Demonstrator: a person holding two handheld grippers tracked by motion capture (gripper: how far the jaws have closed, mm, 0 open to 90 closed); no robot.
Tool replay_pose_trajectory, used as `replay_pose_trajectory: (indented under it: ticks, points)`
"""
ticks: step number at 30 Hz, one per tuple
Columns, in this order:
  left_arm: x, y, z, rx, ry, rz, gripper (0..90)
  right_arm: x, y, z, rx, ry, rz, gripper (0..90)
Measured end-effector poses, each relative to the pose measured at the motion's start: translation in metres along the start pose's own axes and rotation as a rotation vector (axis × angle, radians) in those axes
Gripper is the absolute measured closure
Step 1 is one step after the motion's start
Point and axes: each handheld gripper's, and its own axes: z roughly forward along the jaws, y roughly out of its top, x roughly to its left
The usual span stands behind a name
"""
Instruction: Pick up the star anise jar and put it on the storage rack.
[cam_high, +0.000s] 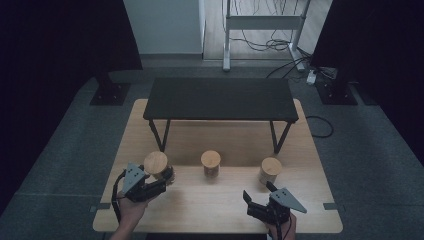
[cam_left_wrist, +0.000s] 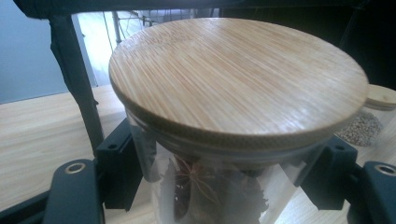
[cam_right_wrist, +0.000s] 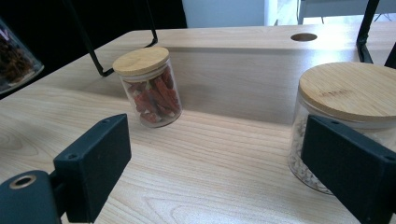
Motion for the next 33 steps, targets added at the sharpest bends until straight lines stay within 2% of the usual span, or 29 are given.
replay_pose_trajectory:
  ticks: [13,23,33]
  points:
    - [0.001,0.009,-0.001,-0.012,0.006,0.003,26.3,0.000,0.000,-0.001,-0.002,-0.002,0.000,7.8]
    - [0.006,0.018,-0.007,-0.047,0.018,-0.020,26.3,0.000,0.000,-0.001,-0.002,0.000,0.002,7.8]
    - [0.006,0.025,-0.006,-0.061,0.024,-0.019,26.2,0.000,-0.001,-0.001,-0.009,0.003,0.005,7.8]
